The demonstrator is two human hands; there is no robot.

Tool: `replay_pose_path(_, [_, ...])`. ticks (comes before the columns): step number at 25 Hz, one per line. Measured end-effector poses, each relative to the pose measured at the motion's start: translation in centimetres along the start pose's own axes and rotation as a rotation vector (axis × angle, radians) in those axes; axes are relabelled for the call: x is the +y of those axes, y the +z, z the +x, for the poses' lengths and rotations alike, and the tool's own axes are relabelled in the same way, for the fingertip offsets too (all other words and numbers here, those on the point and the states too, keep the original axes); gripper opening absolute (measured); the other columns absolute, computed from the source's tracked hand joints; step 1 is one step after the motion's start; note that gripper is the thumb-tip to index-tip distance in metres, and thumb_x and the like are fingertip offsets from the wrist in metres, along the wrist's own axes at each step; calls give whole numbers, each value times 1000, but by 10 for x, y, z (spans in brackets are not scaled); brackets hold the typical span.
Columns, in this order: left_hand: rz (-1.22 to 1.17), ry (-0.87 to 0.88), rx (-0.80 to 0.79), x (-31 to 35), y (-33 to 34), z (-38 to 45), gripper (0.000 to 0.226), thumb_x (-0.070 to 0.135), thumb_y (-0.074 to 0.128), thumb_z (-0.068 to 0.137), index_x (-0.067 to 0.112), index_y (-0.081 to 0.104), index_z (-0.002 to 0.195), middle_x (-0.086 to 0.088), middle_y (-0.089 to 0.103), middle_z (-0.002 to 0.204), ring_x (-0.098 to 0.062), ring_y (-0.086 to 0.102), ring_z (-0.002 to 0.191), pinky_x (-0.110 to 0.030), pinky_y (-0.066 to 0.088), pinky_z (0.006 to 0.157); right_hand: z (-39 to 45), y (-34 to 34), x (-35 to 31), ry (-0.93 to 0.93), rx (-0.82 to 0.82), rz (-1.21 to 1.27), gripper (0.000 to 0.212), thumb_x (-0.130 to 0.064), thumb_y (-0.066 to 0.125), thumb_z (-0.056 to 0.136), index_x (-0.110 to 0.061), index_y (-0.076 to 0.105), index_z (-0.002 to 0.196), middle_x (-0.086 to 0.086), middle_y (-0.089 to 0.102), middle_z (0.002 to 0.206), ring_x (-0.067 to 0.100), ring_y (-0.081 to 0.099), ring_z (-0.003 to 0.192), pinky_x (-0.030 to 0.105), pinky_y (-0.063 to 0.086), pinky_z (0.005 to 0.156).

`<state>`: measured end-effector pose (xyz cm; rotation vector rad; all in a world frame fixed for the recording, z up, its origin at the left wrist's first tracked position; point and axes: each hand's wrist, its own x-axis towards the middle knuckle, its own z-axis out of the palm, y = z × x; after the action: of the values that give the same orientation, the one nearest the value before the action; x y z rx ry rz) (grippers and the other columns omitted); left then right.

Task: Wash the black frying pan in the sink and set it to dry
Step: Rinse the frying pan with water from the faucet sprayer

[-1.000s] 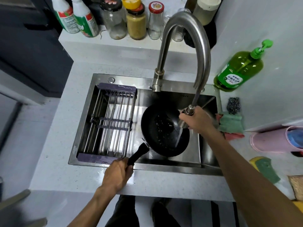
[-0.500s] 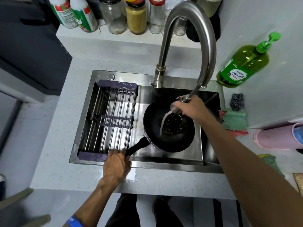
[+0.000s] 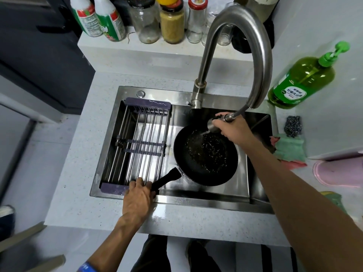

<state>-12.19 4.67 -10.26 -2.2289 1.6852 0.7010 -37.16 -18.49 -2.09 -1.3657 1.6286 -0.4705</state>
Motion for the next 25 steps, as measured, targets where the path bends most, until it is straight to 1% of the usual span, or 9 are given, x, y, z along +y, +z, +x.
replay_pose_path(5, [-38, -5, 16, 0, 3, 3, 35, 41, 46, 98, 21, 56, 126, -4, 43, 126, -21, 42, 115, -38, 45, 98, 0, 9, -4, -30, -15, 119, 5, -35, 72, 81, -33, 75, 84, -10, 69, 69, 12, 63, 74, 31, 52, 69])
replay_pose_path(8, [-33, -3, 25, 0, 4, 4, 36, 42, 46, 98, 24, 54, 129, -3, 43, 127, -20, 43, 114, -36, 46, 97, 0, 12, -7, -8, -19, 149, 7, -37, 73, 78, -41, 72, 84, -12, 71, 73, 9, 64, 75, 27, 50, 69])
replay_pose_path(10, [-53, -5, 21, 0, 4, 5, 36, 42, 47, 98, 26, 55, 129, -4, 44, 127, -20, 44, 113, -36, 46, 97, -1, 11, -10, -24, -24, 146, 14, -33, 73, 81, -45, 72, 74, -15, 70, 64, 4, 64, 69, 28, 50, 70])
replay_pose_path(13, [-56, -13, 18, -2, 7, 6, 33, 41, 49, 97, 25, 59, 124, -4, 45, 125, -19, 45, 112, -37, 47, 97, -3, 9, -8, -44, -42, 126, 21, -27, 72, 82, -44, 73, 69, -14, 71, 66, 5, 67, 73, 31, 55, 75])
replay_pose_path(15, [-63, -24, 18, -2, 8, 7, 32, 42, 51, 96, 25, 60, 121, -3, 46, 124, -20, 45, 112, -38, 48, 96, -3, -1, -6, -49, 34, 73, 6, -33, 72, 76, -37, 74, 73, -6, 73, 75, 13, 69, 84, 37, 56, 85])
replay_pose_path(17, [-81, -24, 21, -2, 8, 7, 31, 41, 52, 95, 25, 61, 121, -3, 46, 124, -20, 45, 112, -39, 48, 96, -1, -14, 2, -91, 53, -121, 18, -35, 67, 75, -17, 68, 75, 2, 68, 72, 20, 66, 79, 40, 53, 79])
replay_pose_path(19, [-88, -23, 26, -2, 8, 7, 31, 40, 53, 95, 26, 60, 122, -3, 47, 122, -20, 46, 110, -39, 48, 95, -3, -26, 7, -110, 37, -269, 23, -30, 66, 79, -8, 63, 73, 8, 66, 70, 23, 63, 75, 38, 49, 72])
replay_pose_path(22, [-101, -19, 37, -1, 7, 6, 31, 39, 54, 95, 27, 60, 123, -2, 46, 121, -20, 46, 110, -39, 49, 94, -9, -32, 9, -106, -50, -284, 21, -27, 67, 79, -17, 63, 60, -2, 65, 62, 13, 61, 68, 34, 46, 68])
replay_pose_path(25, [-105, -33, 35, -2, 7, 6, 33, 39, 54, 95, 28, 60, 125, -2, 47, 122, -20, 45, 112, -39, 47, 96, -5, -28, 15, -103, -59, -287, 25, -35, 66, 74, -16, 61, 58, 3, 65, 65, 21, 64, 72, 42, 52, 73])
